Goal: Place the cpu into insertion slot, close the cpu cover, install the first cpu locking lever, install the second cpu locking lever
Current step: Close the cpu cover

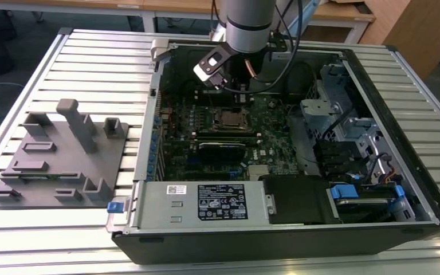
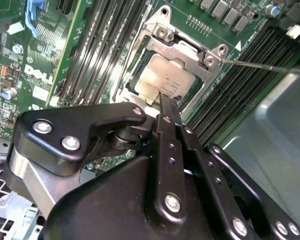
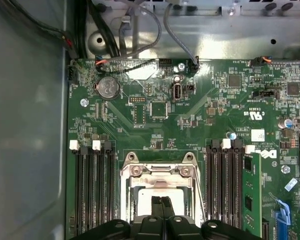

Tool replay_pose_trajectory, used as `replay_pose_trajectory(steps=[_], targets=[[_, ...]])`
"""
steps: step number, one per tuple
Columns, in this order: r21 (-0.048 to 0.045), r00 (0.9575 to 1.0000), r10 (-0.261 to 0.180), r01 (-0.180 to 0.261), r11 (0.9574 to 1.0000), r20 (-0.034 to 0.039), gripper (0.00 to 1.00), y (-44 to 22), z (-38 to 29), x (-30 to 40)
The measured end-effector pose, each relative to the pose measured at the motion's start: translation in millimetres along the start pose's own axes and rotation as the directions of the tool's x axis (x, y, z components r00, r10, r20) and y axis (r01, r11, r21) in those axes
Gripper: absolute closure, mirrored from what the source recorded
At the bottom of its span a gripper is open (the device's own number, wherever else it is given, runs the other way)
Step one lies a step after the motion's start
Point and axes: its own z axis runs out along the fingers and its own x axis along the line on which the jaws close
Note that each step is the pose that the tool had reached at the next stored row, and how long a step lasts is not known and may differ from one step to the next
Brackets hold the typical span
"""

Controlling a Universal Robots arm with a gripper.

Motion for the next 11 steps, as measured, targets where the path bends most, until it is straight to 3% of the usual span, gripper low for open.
replay_pose_trajectory(steps=[8, 11], targets=[[0.0000, 1.0000, -0.001, 0.001, 1.0000, 0.0003, 0.90, -0.4, 0.2, -0.1], [0.0002, 0.9997, -0.024, 0.024, 0.9997, -0.0004, 0.90, -0.4, 0.2, 0.0]])
